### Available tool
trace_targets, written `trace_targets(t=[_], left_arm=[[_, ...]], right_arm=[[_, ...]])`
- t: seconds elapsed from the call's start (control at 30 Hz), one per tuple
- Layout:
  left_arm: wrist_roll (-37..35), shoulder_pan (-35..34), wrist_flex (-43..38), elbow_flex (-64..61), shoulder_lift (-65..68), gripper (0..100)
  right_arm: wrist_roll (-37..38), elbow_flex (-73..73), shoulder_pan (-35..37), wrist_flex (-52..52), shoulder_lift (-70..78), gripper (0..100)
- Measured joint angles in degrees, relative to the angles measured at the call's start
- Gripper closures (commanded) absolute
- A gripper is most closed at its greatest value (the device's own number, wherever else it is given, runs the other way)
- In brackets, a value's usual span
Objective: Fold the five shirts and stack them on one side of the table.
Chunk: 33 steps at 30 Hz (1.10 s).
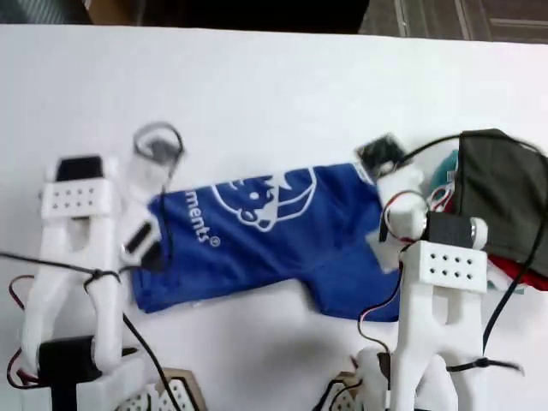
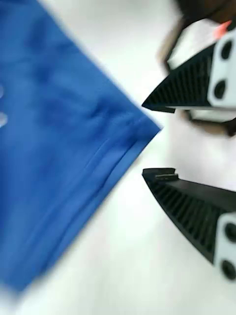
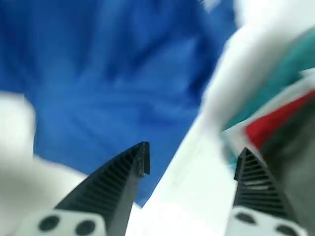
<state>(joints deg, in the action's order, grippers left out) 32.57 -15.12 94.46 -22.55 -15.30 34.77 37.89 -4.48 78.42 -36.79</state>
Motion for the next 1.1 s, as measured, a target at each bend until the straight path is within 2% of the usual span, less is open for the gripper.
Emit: trace_targets(t=[0.07,0.17,0.2,0.27,0.33,0.5,0.6,0.8,1.1], left_arm=[[-1.23,-0.26,0.0,5.45,0.18,79],[-3.52,0.35,-1.41,8.09,3.6,81],[-4.48,0.79,-2.2,8.44,5.71,84],[-6.68,1.85,-4.13,8.97,11.16,90],[-8.79,2.55,-6.77,8.97,16.97,95],[-10.64,3.08,-13.45,10.02,28.66,88],[-10.81,2.81,-14.77,13.19,33.85,84],[-10.81,-0.18,-14.59,19.87,42.46,84],[-10.02,-5.1,-8.0,30.07,50.99,84]], right_arm=[[-3.16,-2.81,0.09,-2.11,0.0,77.2],[-5.71,-3.52,2.11,-6.77,0.09,96.1],[-6.15,-3.78,2.9,-8.18,0.7,99.3],[-7.21,-3.87,4.4,-11.34,3.34,95.4],[-7.65,-3.96,5.27,-14.95,7.3,98.1],[-7.82,-7.47,5.45,-23.3,21.45,97.6],[-7.82,-12.84,5.45,-25.23,31.47,97.6],[-7.82,-26.73,5.36,-24.35,50.73,97.5],[-7.82,-48.09,2.02,-16.53,70.33,97.5]])
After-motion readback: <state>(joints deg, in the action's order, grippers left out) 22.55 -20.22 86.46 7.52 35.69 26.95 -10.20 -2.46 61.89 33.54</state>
